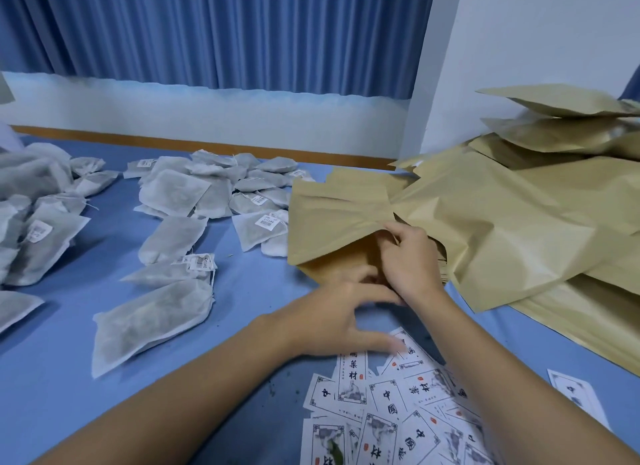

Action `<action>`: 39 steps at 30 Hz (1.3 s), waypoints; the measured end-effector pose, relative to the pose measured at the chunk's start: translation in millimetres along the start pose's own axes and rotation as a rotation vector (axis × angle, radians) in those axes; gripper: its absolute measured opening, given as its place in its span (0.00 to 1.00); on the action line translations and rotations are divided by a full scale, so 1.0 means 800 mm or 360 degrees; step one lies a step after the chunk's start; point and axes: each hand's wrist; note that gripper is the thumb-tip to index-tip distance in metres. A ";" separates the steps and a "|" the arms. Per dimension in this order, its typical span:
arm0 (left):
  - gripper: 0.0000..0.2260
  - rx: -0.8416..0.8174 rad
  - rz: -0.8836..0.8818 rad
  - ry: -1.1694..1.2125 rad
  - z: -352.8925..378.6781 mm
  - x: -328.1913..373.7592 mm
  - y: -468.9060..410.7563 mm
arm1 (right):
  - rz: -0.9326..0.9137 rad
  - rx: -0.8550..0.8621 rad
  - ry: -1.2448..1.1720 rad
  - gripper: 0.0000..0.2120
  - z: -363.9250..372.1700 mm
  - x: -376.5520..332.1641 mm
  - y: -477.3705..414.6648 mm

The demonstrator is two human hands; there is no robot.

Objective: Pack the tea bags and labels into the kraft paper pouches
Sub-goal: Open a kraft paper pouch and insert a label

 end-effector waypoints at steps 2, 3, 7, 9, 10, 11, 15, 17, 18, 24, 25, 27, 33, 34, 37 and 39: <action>0.28 -0.0175 -0.0066 0.0079 0.002 0.004 -0.002 | 0.0048 -0.0070 -0.0015 0.15 -0.006 -0.004 -0.002; 0.29 -0.0236 -0.0110 0.0074 0.004 0.007 -0.003 | 0.0081 -0.0095 -0.0017 0.14 -0.009 -0.005 -0.003; 0.27 -0.0273 -0.0217 -0.0028 0.013 0.017 -0.005 | 0.0145 -0.0157 0.0087 0.11 -0.014 -0.004 -0.005; 0.25 -0.0247 -0.0227 -0.0059 0.013 0.022 -0.009 | 0.0143 -0.0185 0.0151 0.10 -0.015 -0.002 -0.004; 0.23 -0.0238 -0.0237 -0.0072 0.012 0.023 -0.011 | 0.0146 -0.0197 0.0170 0.10 -0.015 -0.001 -0.003; 0.22 -0.0229 -0.0253 -0.0072 0.012 0.025 -0.012 | 0.0159 -0.0206 0.0176 0.10 -0.016 0.000 -0.002; 0.17 -0.0167 -0.0331 -0.0018 0.016 0.027 -0.013 | 0.0185 -0.0210 0.0179 0.10 -0.016 0.000 -0.002; 0.15 -0.0171 -0.0353 -0.0007 0.016 0.027 -0.014 | 0.0180 -0.0215 0.0192 0.10 -0.016 0.000 -0.002; 0.15 -0.0175 -0.0367 0.0028 0.016 0.027 -0.015 | 0.0178 -0.0218 0.0196 0.10 -0.017 0.001 -0.002; 0.12 -0.0032 -0.0436 0.0372 0.007 0.017 -0.012 | 0.0181 -0.0222 0.0155 0.10 -0.017 0.003 -0.004; 0.12 0.0001 -0.0427 0.0401 0.006 0.016 -0.013 | 0.0179 -0.0225 0.0160 0.10 -0.017 0.003 -0.004; 0.11 0.0070 -0.0406 0.0441 0.005 0.013 -0.014 | 0.0177 -0.0238 0.0157 0.10 -0.016 0.004 -0.005; 0.06 0.0170 -0.0437 0.0534 0.003 0.001 -0.015 | 0.0210 -0.0245 0.0105 0.14 -0.018 0.001 -0.005; 0.06 0.0232 -0.0484 0.0581 0.004 0.001 -0.017 | 0.0216 -0.0249 0.0103 0.14 -0.018 0.001 -0.005; 0.07 0.0535 -0.0721 0.0673 0.002 -0.003 -0.021 | 0.0216 -0.0261 0.0087 0.14 -0.018 0.001 -0.006; 0.10 0.0679 -0.0893 0.0641 0.002 -0.008 -0.024 | 0.0195 -0.0265 0.0063 0.12 -0.017 0.001 -0.006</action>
Point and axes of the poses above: each hand's wrist, its own y-axis away from the middle knuckle, its own z-axis out of the palm, x = y × z, and after that the axes turned 4 degrees about -y, right-handed
